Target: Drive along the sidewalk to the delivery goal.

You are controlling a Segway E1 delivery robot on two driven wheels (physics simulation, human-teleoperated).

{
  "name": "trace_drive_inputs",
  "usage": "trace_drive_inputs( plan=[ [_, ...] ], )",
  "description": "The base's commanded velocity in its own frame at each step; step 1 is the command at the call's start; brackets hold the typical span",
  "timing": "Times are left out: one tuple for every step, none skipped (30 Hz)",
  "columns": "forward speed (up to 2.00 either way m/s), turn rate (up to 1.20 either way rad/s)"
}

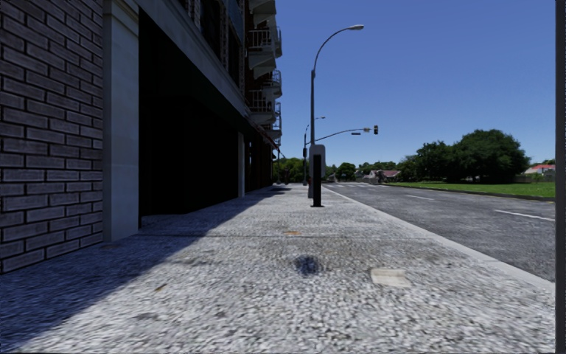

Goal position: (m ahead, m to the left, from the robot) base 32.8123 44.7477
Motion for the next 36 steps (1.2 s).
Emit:
trace_drive_inputs(
  plan=[
    [1.8,0.2],
    [1.8,0.2],
    [1.83,0.2],
    [1.85,0.2],
    [1.85,0.2],
    [1.85,0.2],
    [1.85,0.2],
    [1.85,0.2],
    [1.86,0.2],
    [1.86,0.2],
    [1.86,0.2],
    [1.86,0.2],
    [1.86,0.2],
    [1.86,0.24],
    [1.86,0.24],
    [1.86,0.33],
    [1.86,0.38],
    [1.86,0.39],
    [1.86,0.39],
    [1.86,0.39],
    [1.86,0.39],
    [1.86,0.39],
    [1.86,0.39],
    [1.86,0.39],
    [1.86,0.39],
    [1.86,0.36],
    [1.86,0.36],
    [1.86,0.3],
    [1.86,0.25],
    [1.86,0.0],
    [1.86,0.0],
    [1.86,0.0],
    [1.86,0.0],
    [1.87,0.0],
    [1.87,0.0],
    [1.87,0.0]
  ],
)
